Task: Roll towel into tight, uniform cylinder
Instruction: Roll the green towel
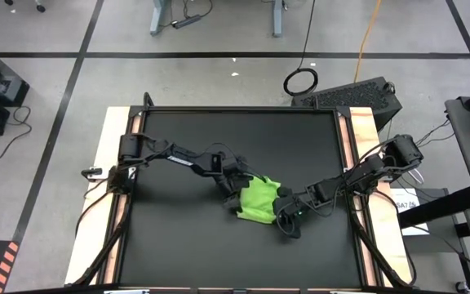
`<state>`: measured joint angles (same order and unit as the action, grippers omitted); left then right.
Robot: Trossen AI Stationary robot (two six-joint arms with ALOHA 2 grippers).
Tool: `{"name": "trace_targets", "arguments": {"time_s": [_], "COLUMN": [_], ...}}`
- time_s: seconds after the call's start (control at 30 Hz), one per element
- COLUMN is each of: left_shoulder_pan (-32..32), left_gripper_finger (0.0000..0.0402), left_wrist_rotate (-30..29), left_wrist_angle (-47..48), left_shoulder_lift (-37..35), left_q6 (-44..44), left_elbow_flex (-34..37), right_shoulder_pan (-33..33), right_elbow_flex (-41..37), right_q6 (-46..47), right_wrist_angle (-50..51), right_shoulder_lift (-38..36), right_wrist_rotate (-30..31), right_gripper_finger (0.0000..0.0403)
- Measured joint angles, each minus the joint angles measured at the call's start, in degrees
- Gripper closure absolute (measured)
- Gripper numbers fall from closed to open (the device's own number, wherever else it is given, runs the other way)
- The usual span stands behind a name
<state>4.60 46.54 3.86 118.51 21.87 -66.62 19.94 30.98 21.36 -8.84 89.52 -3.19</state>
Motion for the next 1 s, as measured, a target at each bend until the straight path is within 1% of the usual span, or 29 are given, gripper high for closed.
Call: {"name": "trace_targets", "arguments": {"time_s": [0.13, 0.27, 0.33, 0.43, 0.57, 0.67, 0.73, 0.83, 1.0], "left_shoulder_pan": [0.0, 0.0, 0.0, 0.3, 0.2, 0.2, 0.2, 0.2, 0.1], "left_gripper_finger": [0.0392, 0.0392, 0.0392, 0.0392, 0.0393, 0.0393, 0.0393, 0.0393, 0.0393], "left_wrist_rotate": [0.4, 0.3, -0.1, -0.2, -2.2, -2.5, -3.0, -3.8, -4.6], "left_wrist_angle": [-0.2, -0.3, -0.3, 0.4, 1.2, 1.3, 1.3, 1.4, 1.4], "left_shoulder_lift": [1.9, 2.2, 2.3, 2.3, 2.2, 2.2, 2.2, 2.2, 2.2], "left_q6": [2.7, 4.4, 5.3, 5.8, 5.8, 5.9, 6.2, 6.2, 6.4], "left_elbow_flex": [-0.1, -0.1, -0.1, -0.1, -0.1, -0.1, -0.1, -0.1, -0.1], "right_shoulder_pan": [0.0, 0.1, 0.1, 0.2, 0.6, 0.6, 1.0, 2.5, 5.4], "right_elbow_flex": [0.0, 0.0, 0.0, -0.1, -0.1, -0.2, -0.1, -0.1, -0.1], "right_q6": [-0.1, -0.1, -0.5, -1.9, -2.9, -3.6, -3.9, -4.2, -5.2], "right_wrist_angle": [0.0, 0.0, 0.3, 1.3, 5.3, 8.8, 10.3, 12.2, 13.2], "right_shoulder_lift": [0.0, -0.1, -0.4, -1.8, -5.1, -8.3, -10.3, -13.2, -16.6], "right_wrist_rotate": [-0.4, -0.4, -0.2, 1.4, 5.8, 6.3, 6.7, 9.8, 13.9], "right_gripper_finger": [0.0369, 0.0369, 0.0362, 0.0333, 0.0268, 0.0218, 0.0194, 0.0176, 0.0173]}}
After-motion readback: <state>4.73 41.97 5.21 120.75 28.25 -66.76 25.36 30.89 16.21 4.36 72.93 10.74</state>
